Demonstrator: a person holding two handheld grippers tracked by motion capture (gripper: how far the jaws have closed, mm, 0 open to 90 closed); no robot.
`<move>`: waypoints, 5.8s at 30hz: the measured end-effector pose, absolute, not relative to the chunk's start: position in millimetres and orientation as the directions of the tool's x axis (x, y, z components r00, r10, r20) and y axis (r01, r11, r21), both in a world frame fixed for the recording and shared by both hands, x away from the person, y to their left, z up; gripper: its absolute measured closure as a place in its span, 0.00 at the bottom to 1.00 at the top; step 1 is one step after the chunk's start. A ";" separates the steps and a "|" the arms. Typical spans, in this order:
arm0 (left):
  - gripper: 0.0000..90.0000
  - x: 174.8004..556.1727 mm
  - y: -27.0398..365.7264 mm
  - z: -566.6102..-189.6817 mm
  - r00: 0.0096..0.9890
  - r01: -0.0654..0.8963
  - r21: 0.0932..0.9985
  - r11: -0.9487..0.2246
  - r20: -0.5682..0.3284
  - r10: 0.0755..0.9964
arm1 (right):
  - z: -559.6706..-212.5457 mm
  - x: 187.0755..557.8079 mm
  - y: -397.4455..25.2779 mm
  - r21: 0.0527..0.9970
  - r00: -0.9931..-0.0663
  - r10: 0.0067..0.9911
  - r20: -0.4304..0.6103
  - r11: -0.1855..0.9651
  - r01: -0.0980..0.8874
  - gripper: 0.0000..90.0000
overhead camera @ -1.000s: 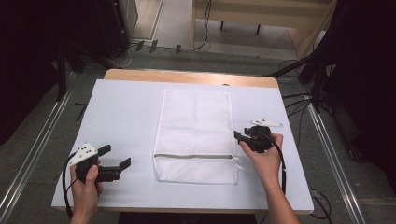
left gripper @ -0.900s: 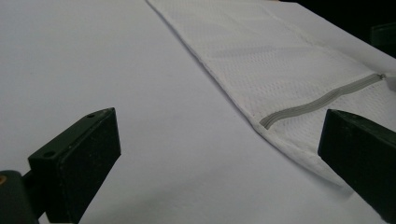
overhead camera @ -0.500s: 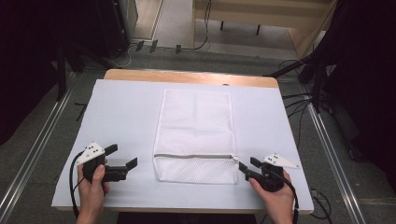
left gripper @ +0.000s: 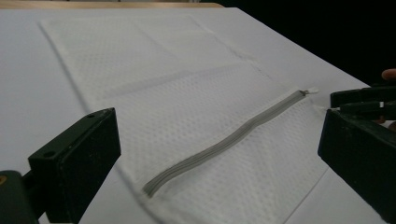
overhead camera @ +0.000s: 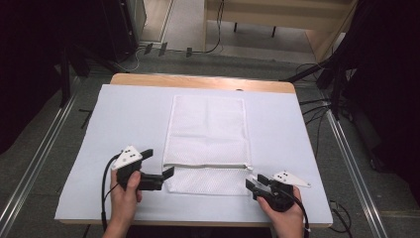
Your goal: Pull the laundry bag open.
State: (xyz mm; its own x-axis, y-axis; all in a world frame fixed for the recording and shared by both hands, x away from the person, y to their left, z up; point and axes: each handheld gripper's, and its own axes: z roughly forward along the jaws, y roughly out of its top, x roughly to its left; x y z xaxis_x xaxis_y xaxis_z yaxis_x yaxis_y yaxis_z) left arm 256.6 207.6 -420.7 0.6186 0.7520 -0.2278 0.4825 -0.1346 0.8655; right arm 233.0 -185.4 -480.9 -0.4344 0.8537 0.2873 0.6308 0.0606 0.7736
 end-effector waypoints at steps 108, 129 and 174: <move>0.93 332.3 27.0 -432.7 0.589 0.752 0.623 -0.215 -0.487 0.645 | -474.9 223.2 -149.8 0.895 -0.357 0.931 0.080 0.091 0.436 1.00; 0.98 330.7 30.2 -437.0 0.596 0.756 0.617 -0.217 -0.515 0.616 | -471.3 221.8 -150.2 0.902 -0.341 0.938 0.061 0.094 0.421 1.00; 0.98 314.4 104.7 -453.6 0.517 0.760 0.637 -0.126 -0.476 0.712 | -457.2 216.1 -156.5 0.921 -0.309 0.951 0.017 0.105 0.374 1.00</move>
